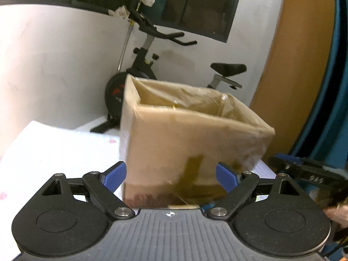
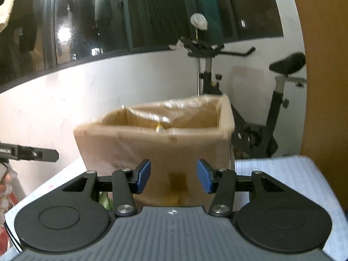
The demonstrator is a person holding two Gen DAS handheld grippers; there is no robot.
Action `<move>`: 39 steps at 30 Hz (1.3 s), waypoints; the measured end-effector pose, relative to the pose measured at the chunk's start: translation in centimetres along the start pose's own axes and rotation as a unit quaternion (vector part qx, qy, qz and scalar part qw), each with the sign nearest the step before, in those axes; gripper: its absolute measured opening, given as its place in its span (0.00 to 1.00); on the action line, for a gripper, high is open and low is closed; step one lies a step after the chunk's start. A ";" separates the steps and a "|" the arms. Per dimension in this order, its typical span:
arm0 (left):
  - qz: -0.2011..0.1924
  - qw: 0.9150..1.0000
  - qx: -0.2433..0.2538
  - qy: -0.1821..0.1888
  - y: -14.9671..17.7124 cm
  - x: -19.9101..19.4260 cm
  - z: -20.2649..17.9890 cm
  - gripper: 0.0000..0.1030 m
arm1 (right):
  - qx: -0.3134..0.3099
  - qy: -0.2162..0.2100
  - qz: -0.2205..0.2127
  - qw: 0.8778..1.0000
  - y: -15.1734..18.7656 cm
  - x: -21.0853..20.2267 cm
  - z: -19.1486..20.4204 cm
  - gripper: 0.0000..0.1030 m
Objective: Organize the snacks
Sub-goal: 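Lower the left tool to the green rice-cracker bag and grasp it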
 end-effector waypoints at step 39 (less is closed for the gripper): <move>0.126 0.989 0.063 -0.044 11.0 6.6 -7.2 0.89 | 0.074 0.022 0.133 0.988 13.6 -0.9 -1.0 0.50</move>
Point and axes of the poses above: each gripper's, at about its wrist camera, not at the fingertips, and x roughly the way its jaws point, z to its left, y to its underside, the point moved 8 cm from there along x, roughly the way its jaws point, and after that the axes turned 11 degrees about -x, right-handed, at the moved point
